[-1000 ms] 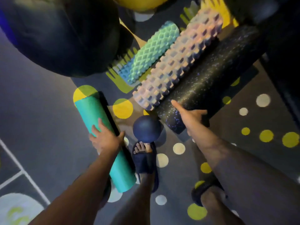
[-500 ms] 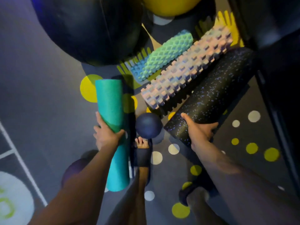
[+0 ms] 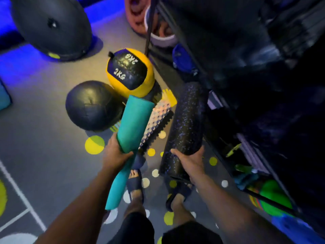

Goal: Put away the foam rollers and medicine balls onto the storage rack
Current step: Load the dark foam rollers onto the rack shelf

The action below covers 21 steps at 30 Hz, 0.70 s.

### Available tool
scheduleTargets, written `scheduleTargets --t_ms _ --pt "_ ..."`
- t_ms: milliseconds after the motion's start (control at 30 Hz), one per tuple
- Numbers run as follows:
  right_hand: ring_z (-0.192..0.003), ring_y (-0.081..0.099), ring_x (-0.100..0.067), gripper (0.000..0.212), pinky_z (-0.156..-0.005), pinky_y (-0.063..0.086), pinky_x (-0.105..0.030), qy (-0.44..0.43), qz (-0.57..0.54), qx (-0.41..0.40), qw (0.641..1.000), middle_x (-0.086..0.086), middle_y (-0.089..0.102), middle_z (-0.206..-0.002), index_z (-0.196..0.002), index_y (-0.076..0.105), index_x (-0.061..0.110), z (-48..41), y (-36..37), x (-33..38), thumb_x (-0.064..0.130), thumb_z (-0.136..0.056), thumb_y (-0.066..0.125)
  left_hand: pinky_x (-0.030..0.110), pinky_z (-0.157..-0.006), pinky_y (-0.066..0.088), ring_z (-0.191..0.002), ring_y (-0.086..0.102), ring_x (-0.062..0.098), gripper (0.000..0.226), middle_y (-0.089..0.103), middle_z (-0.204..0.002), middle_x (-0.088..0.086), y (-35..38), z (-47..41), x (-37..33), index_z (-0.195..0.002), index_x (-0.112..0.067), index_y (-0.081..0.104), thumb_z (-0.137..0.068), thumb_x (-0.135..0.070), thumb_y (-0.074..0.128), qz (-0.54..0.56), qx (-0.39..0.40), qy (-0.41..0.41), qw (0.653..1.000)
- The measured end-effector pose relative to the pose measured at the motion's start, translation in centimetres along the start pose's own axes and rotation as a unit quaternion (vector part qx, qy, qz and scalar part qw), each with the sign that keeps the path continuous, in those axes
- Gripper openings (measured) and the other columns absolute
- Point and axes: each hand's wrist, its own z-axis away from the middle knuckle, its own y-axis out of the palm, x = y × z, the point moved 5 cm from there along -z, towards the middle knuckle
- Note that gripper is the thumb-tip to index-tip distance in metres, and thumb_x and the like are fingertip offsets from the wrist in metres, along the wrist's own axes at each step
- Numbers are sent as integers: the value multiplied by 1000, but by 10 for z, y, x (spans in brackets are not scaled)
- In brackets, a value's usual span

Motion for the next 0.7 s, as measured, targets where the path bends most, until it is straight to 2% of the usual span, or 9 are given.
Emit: scheduleTargets --t_ms 100,167,233,367,433,500,600,700 --pt "-130 54 -35 144 -107 45 -45 -8 -9 -24 1000 -11 49 -149 -159 3 30 34 -55 35 63 -49 91 42 -98 47 -124 56 30 101 58 -137 11 -37 13 -76 -150 -18 38 -63 -17 90 5 8 60 998" --pt "-133 51 -36 145 -108 43 -48 6 -21 -42 999 -14 45 -152 -160 -2 30 40 -87 43 64 -53 90 39 -98 42 -127 55 29 99 57 -140 10 -47 18 -126 -151 -16 39 -66 -9 89 -5 20 107 994" --pt "-135 48 -38 150 -109 42 -52 19 -34 -59 998 -16 44 -153 -159 -8 30 35 -115 44 69 -51 88 38 -99 42 -128 55 29 100 58 -142 10 -45 21 -172 -152 -14 40 -66 -14 90 -19 39 158 987" --pt "-136 45 -40 150 -111 40 -51 30 -45 -101 993 -19 42 -152 -160 -11 29 3 -175 50 68 -54 87 39 -100 47 -127 57 24 105 59 -141 4 -15 30 -250 -152 -20 38 -61 -33 89 -25 77 222 972" --pt "-135 44 -42 150 -110 40 -53 32 -28 -127 991 -20 41 -151 -160 -10 29 -23 -201 62 73 -52 85 45 -103 49 -128 57 21 113 59 -142 -1 4 29 -278 -154 -26 34 -56 -48 86 -12 97 236 967" --pt "-137 41 -43 150 -109 39 -56 30 -12 -144 989 -20 38 -153 -160 -8 29 -53 -224 82 74 -51 85 50 -102 52 -127 58 18 117 60 -141 -4 19 23 -298 -154 -33 32 -52 -53 86 22 108 227 968" --pt "-136 39 -44 146 -107 36 -59 32 -7 -148 988 -21 33 -153 -160 -6 30 -96 -254 108 74 -54 84 49 -95 56 -120 63 17 112 64 -132 -7 33 21 -326 -149 -36 37 -52 -46 90 54 115 220 967" --pt "-135 38 -46 140 -106 35 -61 33 -9 -149 988 -22 30 -153 -160 -5 29 -140 -282 123 73 -59 81 44 -86 59 -110 66 16 92 66 -122 -7 44 15 -349 -138 -40 43 -63 -28 93 61 109 214 969"
